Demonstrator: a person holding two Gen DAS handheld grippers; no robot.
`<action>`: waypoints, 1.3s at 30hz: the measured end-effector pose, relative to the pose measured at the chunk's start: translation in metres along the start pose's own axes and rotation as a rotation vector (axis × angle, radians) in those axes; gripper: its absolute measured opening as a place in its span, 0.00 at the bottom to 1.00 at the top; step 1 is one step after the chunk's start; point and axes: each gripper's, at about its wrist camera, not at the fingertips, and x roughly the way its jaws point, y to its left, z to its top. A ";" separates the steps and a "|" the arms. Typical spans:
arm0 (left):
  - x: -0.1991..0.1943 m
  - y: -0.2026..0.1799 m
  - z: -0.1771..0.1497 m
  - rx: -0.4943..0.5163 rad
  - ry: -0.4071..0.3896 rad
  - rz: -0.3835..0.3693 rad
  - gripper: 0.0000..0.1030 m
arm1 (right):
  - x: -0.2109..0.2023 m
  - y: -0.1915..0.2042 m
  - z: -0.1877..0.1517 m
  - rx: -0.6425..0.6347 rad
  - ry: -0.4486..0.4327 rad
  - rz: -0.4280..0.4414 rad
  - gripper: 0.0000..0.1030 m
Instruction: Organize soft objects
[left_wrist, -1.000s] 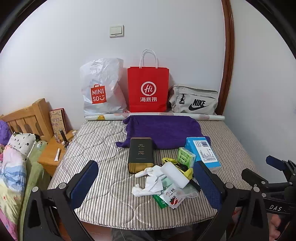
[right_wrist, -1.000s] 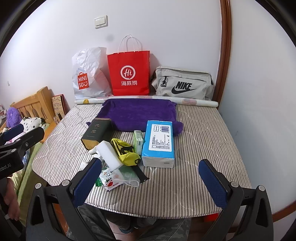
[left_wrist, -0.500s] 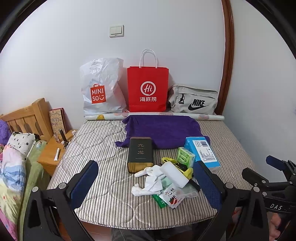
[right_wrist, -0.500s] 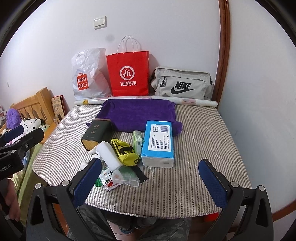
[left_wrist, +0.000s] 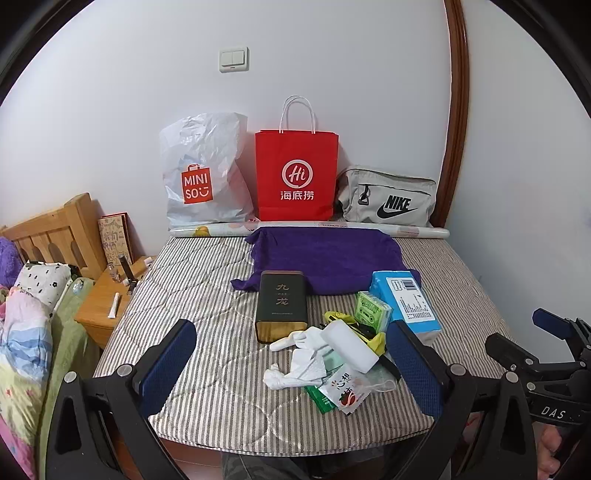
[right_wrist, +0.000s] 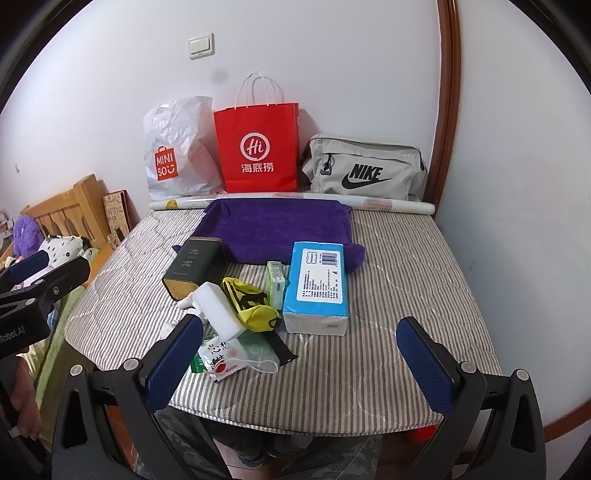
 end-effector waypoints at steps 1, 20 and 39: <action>0.001 0.000 0.001 0.000 0.001 0.000 1.00 | 0.000 0.000 0.000 -0.001 0.001 0.000 1.00; 0.075 0.016 -0.016 0.000 0.133 -0.056 1.00 | 0.042 -0.008 -0.011 -0.015 0.030 0.013 1.00; 0.193 0.020 -0.086 0.060 0.349 -0.132 0.92 | 0.118 0.009 -0.033 -0.051 0.096 0.223 0.98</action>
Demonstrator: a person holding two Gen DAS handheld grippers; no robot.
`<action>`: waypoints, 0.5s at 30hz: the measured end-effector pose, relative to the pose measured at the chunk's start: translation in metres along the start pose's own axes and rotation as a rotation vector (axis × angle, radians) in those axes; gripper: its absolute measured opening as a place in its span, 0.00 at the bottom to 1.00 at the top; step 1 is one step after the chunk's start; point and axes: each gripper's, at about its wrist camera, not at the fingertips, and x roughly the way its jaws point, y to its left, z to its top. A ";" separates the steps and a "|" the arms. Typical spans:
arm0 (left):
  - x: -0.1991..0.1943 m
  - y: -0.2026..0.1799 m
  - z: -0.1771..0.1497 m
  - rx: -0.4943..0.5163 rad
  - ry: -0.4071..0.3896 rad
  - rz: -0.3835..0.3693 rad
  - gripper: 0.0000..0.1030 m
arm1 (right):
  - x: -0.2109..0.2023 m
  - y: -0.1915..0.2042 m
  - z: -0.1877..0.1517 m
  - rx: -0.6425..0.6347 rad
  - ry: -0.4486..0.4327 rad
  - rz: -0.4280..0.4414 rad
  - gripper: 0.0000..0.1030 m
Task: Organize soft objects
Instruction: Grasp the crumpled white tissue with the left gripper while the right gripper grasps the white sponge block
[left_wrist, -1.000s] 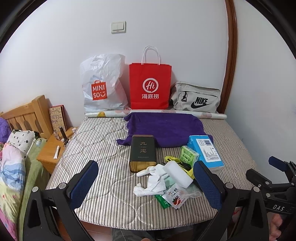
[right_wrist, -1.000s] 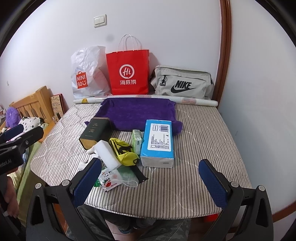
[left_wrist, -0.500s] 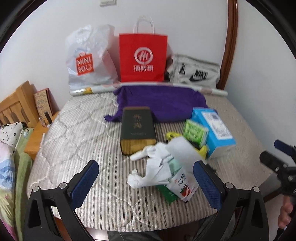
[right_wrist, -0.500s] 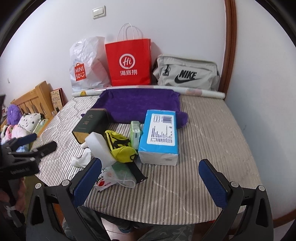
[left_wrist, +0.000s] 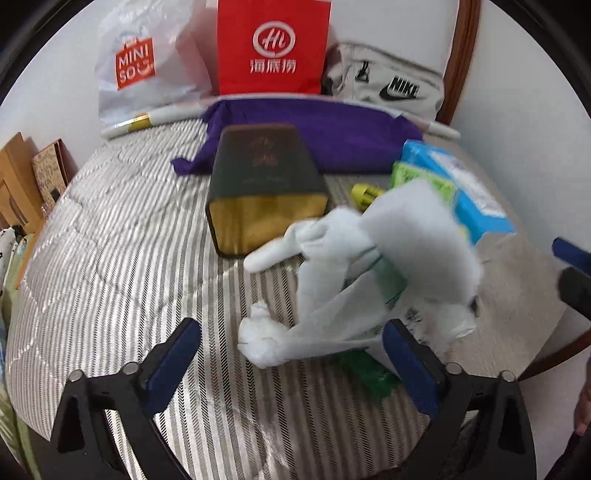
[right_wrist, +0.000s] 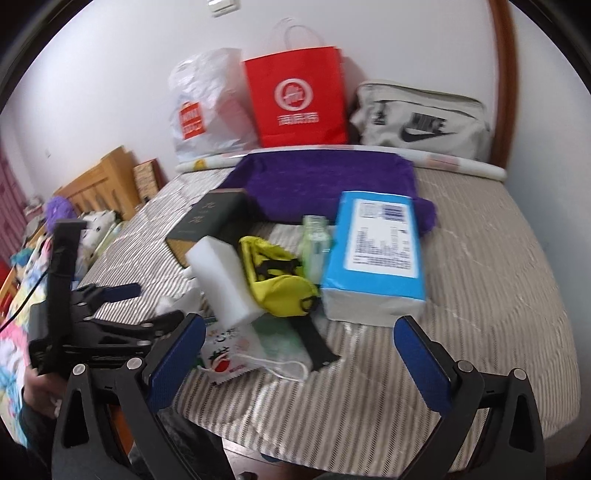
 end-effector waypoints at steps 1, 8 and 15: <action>0.005 0.000 -0.001 0.006 0.010 0.002 0.87 | 0.002 0.004 0.000 -0.016 0.002 0.009 0.97; 0.015 0.009 -0.005 0.003 0.008 -0.038 0.59 | 0.033 0.044 0.002 -0.175 0.006 0.033 0.86; 0.014 0.022 -0.006 -0.021 -0.006 -0.082 0.49 | 0.070 0.072 0.004 -0.280 0.016 -0.018 0.67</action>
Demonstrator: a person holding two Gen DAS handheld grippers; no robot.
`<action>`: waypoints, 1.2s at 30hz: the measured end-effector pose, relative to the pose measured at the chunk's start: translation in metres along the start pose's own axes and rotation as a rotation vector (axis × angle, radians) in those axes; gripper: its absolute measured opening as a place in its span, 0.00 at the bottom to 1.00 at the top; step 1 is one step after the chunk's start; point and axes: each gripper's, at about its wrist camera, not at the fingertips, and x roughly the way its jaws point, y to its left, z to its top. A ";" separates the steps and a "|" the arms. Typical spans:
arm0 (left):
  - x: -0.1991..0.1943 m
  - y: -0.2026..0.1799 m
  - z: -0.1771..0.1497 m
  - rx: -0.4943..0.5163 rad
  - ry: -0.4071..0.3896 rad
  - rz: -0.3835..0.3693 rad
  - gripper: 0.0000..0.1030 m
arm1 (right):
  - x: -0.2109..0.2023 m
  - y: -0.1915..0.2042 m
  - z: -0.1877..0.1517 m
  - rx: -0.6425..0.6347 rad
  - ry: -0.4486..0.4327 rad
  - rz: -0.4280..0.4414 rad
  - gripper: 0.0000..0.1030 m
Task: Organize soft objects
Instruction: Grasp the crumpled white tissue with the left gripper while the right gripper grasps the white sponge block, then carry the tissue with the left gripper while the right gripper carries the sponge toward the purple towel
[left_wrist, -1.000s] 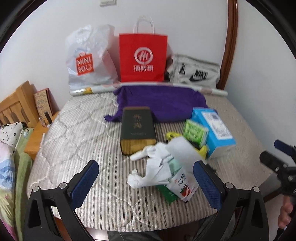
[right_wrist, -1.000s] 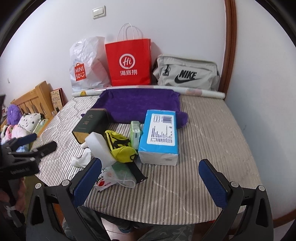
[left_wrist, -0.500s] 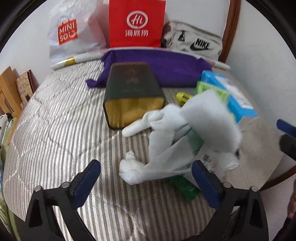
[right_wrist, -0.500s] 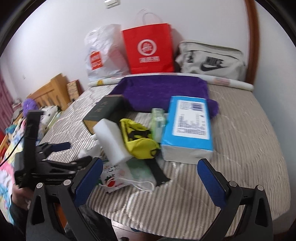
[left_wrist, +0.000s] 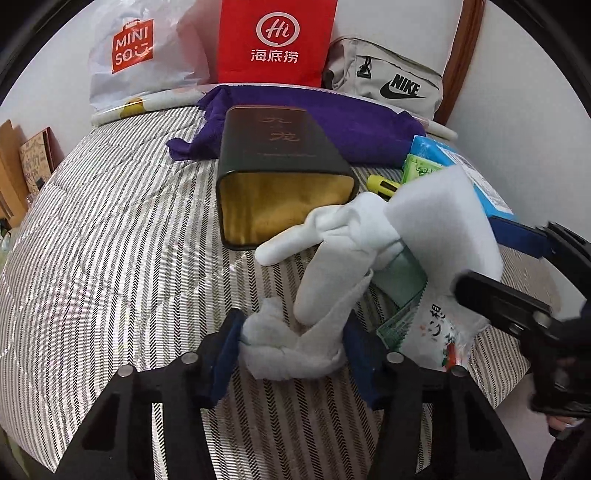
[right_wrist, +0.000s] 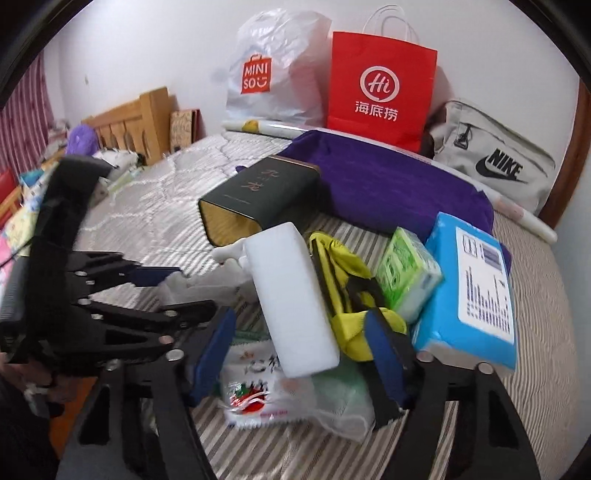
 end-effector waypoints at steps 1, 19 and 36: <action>0.000 0.001 0.000 -0.003 -0.002 -0.008 0.49 | 0.002 0.002 0.001 -0.017 -0.008 -0.027 0.61; -0.006 0.016 0.005 -0.042 -0.021 0.029 0.25 | -0.060 -0.052 -0.031 0.078 -0.050 -0.001 0.30; 0.001 0.008 0.001 -0.027 0.022 0.091 0.26 | -0.025 -0.100 -0.082 0.196 0.142 -0.081 0.37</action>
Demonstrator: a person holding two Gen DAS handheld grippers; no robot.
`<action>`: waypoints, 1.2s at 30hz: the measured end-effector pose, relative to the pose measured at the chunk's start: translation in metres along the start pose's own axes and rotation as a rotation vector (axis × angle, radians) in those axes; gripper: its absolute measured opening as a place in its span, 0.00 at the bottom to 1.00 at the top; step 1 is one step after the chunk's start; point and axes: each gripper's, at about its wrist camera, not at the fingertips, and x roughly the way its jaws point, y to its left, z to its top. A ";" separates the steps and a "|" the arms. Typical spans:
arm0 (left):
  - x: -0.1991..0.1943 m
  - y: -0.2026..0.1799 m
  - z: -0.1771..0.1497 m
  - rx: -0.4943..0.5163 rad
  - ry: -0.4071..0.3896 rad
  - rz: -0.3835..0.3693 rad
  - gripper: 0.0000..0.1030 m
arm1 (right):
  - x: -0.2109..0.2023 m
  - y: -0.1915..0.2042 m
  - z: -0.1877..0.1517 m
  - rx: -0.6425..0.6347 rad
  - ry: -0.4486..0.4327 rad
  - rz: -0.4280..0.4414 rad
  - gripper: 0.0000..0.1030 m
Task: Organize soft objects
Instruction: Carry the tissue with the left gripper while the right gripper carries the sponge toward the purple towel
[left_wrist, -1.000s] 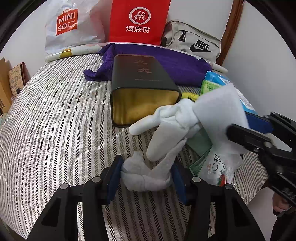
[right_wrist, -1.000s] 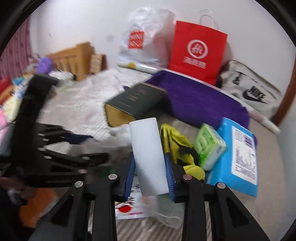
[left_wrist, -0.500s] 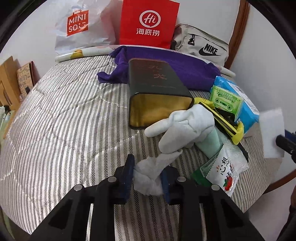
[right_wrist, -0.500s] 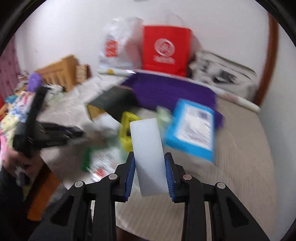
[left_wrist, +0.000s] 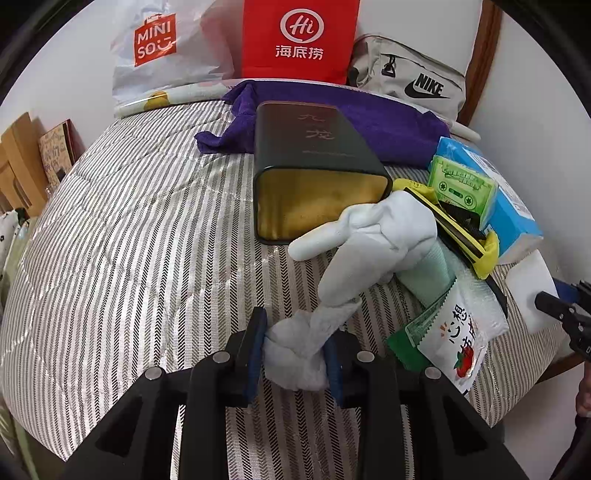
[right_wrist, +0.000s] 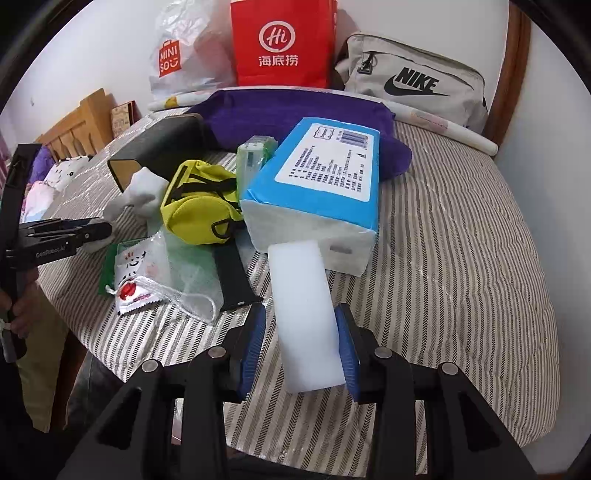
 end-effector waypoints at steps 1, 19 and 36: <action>0.000 0.000 0.000 0.000 0.006 -0.003 0.25 | -0.001 0.000 -0.001 0.003 -0.008 0.006 0.31; -0.055 0.019 0.046 -0.049 -0.051 -0.029 0.24 | -0.053 -0.012 0.049 -0.010 -0.141 0.127 0.30; 0.002 0.028 0.204 -0.092 -0.051 -0.054 0.24 | 0.010 -0.048 0.210 0.049 -0.154 0.037 0.30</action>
